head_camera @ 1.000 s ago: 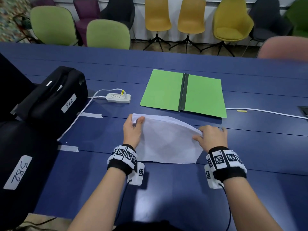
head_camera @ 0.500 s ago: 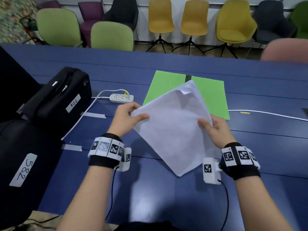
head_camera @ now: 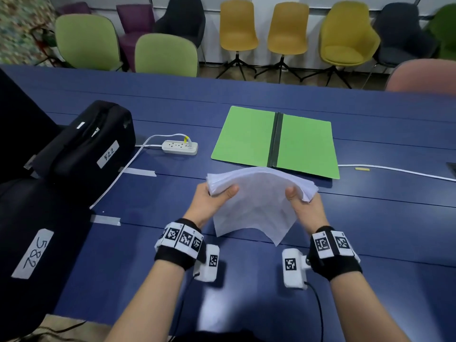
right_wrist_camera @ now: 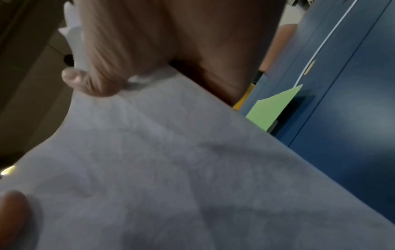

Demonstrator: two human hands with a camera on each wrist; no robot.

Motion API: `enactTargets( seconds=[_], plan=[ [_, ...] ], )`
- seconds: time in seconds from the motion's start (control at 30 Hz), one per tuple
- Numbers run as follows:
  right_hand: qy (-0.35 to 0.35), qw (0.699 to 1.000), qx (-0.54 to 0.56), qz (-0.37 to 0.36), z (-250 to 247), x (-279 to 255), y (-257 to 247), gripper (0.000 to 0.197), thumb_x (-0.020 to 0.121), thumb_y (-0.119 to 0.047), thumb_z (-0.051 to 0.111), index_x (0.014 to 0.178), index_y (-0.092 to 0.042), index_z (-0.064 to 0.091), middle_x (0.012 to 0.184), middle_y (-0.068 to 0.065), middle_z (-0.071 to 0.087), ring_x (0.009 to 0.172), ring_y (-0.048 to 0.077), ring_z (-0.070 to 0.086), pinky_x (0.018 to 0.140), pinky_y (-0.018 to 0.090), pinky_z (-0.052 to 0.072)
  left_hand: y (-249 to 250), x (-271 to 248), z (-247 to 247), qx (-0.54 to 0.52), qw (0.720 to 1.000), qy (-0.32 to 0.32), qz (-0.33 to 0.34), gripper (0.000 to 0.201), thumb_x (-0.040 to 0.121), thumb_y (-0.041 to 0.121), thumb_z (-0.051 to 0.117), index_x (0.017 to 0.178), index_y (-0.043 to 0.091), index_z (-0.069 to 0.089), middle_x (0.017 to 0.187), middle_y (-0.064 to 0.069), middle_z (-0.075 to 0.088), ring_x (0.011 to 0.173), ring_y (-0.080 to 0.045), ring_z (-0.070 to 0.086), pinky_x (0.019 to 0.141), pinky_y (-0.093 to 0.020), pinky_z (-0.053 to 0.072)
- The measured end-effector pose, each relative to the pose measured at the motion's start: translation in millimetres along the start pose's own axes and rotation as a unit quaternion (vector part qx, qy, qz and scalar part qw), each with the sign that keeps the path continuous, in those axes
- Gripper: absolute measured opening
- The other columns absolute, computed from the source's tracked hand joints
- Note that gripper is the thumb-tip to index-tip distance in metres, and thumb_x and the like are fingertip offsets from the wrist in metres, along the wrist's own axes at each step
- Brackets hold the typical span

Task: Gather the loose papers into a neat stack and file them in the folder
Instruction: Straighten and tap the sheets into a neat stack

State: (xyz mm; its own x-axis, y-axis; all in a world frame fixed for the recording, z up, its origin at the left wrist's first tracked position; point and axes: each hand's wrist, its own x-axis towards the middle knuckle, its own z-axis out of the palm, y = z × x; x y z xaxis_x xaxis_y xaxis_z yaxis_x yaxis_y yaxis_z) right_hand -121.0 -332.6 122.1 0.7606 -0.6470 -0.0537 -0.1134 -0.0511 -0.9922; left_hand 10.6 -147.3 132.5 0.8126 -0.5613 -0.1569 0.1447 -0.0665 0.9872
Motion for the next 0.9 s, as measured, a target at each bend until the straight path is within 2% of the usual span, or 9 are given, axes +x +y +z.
enactTargets(
  seconds=[0.1,0.2,0.3,0.43,0.53,0.63,0.7,0.83,0.9],
  plan=[
    [0.026,0.999,0.014,-0.041,1.7,-5.4,-10.4,0.102,0.056,-0.085,0.055,0.072,0.016,0.047,0.072,0.003,0.044,0.071,0.013,0.038,0.068,0.025,0.032,0.1,0.5,5.3,-0.033,0.999,0.034,0.001,0.045,0.070,0.042,0.074,0.091,0.003,0.070,0.089,-0.005,0.063,0.084,-0.015,0.057,0.080,-0.031,0.046],
    [0.074,0.994,0.059,-0.048,8.0,-7.6,-20.2,0.074,0.065,-0.079,0.055,0.052,-0.011,0.028,0.056,-0.001,0.032,0.054,0.013,0.028,0.053,0.021,0.024,7.3,-2.2,10.2,-0.059,0.997,0.050,0.022,0.055,0.071,0.052,0.070,0.076,-0.002,0.060,0.078,-0.005,0.047,0.074,-0.015,0.043,0.071,-0.029,0.036],
    [0.082,0.992,0.093,-0.035,10.8,-6.7,-22.3,0.056,0.076,-0.067,0.056,0.063,-0.014,0.069,0.070,0.010,0.047,0.065,0.020,0.041,0.066,0.030,0.035,14.3,-2.6,15.4,-0.064,0.994,0.085,0.027,0.056,0.075,0.047,0.069,0.057,0.008,0.034,0.065,-0.004,0.028,0.063,-0.016,0.028,0.057,-0.023,0.026],
    [0.058,0.996,0.066,-0.022,7.9,-4.7,-30.6,0.047,0.090,-0.053,0.047,0.058,-0.030,0.073,0.054,-0.003,0.055,0.056,0.008,0.048,0.062,0.020,0.038,20.6,2.6,17.2,-0.038,0.994,0.071,0.078,0.050,0.088,0.036,0.062,0.059,0.009,0.031,0.066,-0.005,0.027,0.064,-0.019,0.025,0.057,-0.028,0.021],
    [-0.036,0.998,0.036,-0.045,-2.7,0.4,-28.2,0.057,0.069,-0.076,0.052,0.097,-0.032,0.074,0.088,0.016,0.070,0.083,0.016,0.060,0.082,0.030,0.044,20.8,9.7,12.6,-0.032,0.995,0.061,0.078,0.053,0.092,0.032,0.059,0.054,0.003,0.036,0.061,-0.005,0.031,0.059,-0.018,0.028,0.054,-0.023,0.024],
    [-0.068,0.996,0.019,-0.049,-5.5,3.2,-25.2,0.076,0.062,-0.078,0.057,0.124,-0.035,0.060,0.117,-0.008,0.069,0.112,0.001,0.060,0.094,0.014,0.045,22.4,15.9,13.8,-0.026,0.997,0.074,0.009,0.043,0.091,0.038,0.059,0.059,0.024,0.034,0.045,0.014,0.039,0.048,-0.004,0.034,0.049,-0.016,0.031],
    [-0.057,0.997,0.030,-0.038,-0.2,5.8,-27.1,0.066,0.063,-0.073,0.061,0.116,-0.035,0.066,0.118,-0.009,0.068,0.110,0.003,0.062,0.095,0.018,0.047,24.2,18.5,15.9,-0.024,0.997,0.072,-0.018,0.033,0.090,0.040,0.059,0.066,0.024,0.043,0.047,0.018,0.052,0.053,-0.003,0.043,0.057,-0.019,0.037],
    [-0.011,0.999,0.037,0.010,6.7,10.1,-34.5,0.031,0.085,-0.051,0.056,0.087,-0.027,0.075,0.081,-0.011,0.075,0.081,0.010,0.065,0.083,0.028,0.050,23.4,27.7,10.2,-0.027,0.996,0.073,-0.041,0.055,0.076,0.057,0.065,0.095,0.006,0.061,0.100,-0.004,0.066,0.085,-0.016,0.064,0.071,-0.025,0.045],
    [0.028,0.999,0.026,0.024,4.7,10.7,-36.9,0.042,0.087,-0.056,0.047,0.062,-0.027,0.062,0.054,-0.009,0.059,0.055,0.014,0.052,0.060,0.027,0.045,23.4,27.6,8.4,-0.020,0.998,0.062,-0.019,0.052,0.077,0.059,0.062,0.073,0.009,0.049,0.084,-0.008,0.058,0.073,-0.018,0.056,0.065,-0.024,0.039]
  ],
)
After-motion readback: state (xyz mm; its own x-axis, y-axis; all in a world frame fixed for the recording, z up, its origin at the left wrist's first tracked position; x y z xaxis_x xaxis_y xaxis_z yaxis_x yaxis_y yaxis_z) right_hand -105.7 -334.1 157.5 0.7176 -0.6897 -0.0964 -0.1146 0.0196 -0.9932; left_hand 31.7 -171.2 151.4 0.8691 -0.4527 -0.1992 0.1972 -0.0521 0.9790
